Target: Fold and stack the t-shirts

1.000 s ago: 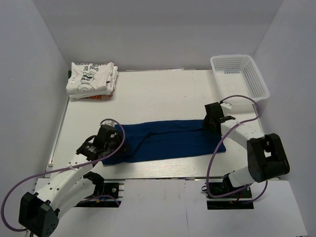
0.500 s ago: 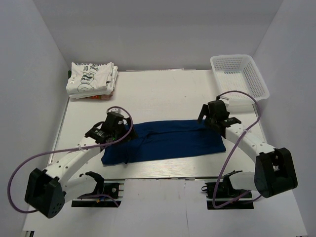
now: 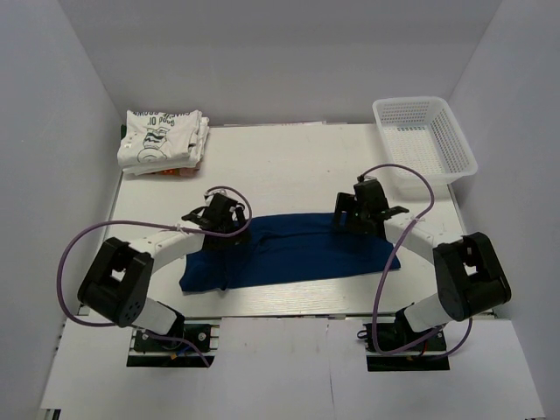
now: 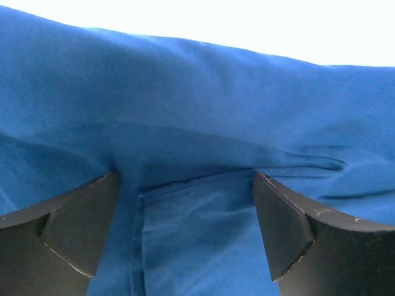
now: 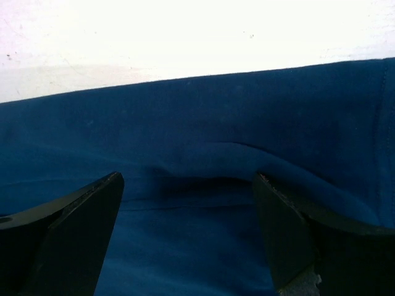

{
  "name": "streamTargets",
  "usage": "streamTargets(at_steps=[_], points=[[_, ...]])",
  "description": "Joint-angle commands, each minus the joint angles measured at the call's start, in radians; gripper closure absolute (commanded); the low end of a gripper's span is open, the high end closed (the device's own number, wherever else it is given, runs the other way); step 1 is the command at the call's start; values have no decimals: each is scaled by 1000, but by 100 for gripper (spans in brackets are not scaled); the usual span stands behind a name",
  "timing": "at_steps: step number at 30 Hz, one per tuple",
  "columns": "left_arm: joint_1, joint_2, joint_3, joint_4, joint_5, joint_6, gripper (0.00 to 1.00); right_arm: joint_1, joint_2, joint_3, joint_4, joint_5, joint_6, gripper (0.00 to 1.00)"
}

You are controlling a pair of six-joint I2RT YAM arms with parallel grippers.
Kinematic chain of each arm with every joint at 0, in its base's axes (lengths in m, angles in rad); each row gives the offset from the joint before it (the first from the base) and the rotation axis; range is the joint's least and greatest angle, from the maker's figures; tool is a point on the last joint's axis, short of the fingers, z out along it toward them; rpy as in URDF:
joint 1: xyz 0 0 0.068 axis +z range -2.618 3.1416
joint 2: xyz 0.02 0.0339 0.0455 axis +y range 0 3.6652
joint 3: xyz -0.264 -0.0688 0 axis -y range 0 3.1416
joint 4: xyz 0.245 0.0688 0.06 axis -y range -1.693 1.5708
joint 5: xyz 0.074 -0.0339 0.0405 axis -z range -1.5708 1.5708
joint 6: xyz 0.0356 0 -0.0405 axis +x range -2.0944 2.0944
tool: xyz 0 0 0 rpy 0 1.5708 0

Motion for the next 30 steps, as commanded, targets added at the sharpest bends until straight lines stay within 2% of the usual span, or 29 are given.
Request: streamTargets(at_steps=[1,4,6,8,9,10,12,13,21,23,24,25,28,29,30], points=[[-6,20,31,61,42,19,0,4,-20,8,29,-2,-6,10],[-6,3,5,101,124,31,0,4,-30,-2,25,16,1,10],[-16,-46,-20,145,158,31,6,2,-31,-6,21,28,11,10],[-27,-75,-43,159,195,31,27,2,-25,-5,15,36,18,10],[-27,-86,-43,170,207,31,41,4,-22,-3,14,38,21,10],[-27,-95,-56,179,217,40,60,4,-14,-2,11,42,28,10],[-38,-95,-46,144,217,40,80,-8,-10,6,3,39,28,10],[-38,-95,-25,101,208,40,100,4,-8,9,0,38,28,10],[-94,-106,-18,123,296,51,100,2,-22,-2,-5,39,35,10],[-119,-80,15,17,269,51,100,2,-27,-5,-9,59,37,10],[-119,-80,29,-11,201,51,100,4,-40,-14,-5,61,40,10],[-119,-90,38,-32,159,51,86,1,-43,-15,-6,65,34,10],[-102,-123,49,-117,-24,-2,68,1,-45,-15,-17,73,29,10],[-93,-123,63,-143,-59,-12,57,1,-45,-15,-18,73,31,10],[-93,-132,74,-196,-175,-56,51,1,-48,-18,-21,74,31,10]])
